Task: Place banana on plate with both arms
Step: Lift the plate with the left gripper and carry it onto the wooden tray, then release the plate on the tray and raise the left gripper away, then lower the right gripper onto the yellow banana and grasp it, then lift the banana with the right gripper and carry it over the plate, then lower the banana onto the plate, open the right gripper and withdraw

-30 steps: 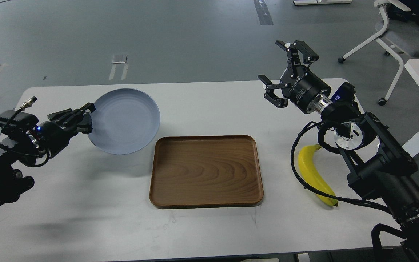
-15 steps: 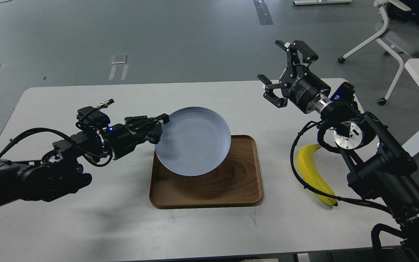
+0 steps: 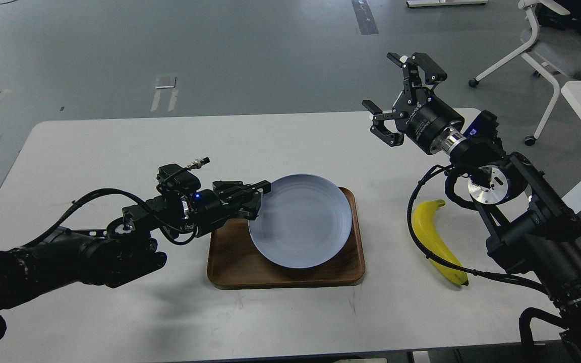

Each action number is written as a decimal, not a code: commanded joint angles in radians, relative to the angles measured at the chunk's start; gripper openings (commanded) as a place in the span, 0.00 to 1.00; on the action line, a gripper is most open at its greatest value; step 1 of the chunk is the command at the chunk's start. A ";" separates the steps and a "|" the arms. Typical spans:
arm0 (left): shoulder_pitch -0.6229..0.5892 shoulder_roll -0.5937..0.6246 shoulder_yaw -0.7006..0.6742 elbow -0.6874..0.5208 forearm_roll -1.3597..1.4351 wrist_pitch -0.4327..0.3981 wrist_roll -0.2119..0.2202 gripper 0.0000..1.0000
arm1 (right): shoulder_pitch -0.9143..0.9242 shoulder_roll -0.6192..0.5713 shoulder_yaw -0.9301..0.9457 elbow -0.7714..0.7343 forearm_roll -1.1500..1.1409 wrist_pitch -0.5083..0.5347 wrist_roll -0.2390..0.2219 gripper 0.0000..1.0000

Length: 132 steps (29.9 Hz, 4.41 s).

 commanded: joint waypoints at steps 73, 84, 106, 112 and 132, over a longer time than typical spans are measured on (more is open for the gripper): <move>-0.073 0.120 -0.431 -0.009 -0.943 -0.448 0.067 0.98 | -0.063 -0.609 -0.785 0.565 -0.880 -0.038 -0.409 0.00; -0.058 0.121 -0.431 -0.009 -0.943 -0.448 0.067 0.98 | 0.013 -0.513 -0.762 0.573 -0.876 -0.172 -0.409 0.00; -0.055 0.131 -0.428 -0.008 -0.940 -0.448 0.067 0.98 | 0.321 -0.341 -0.953 0.507 -0.974 0.162 -0.011 0.00; -0.050 0.131 -0.428 -0.008 -0.940 -0.448 0.067 0.99 | 0.325 -0.252 -0.953 0.421 -0.977 0.162 -0.011 0.00; -0.047 0.144 -0.431 -0.008 -0.942 -0.449 0.067 0.98 | 0.311 -0.176 -0.960 0.315 -0.979 0.141 -0.017 0.00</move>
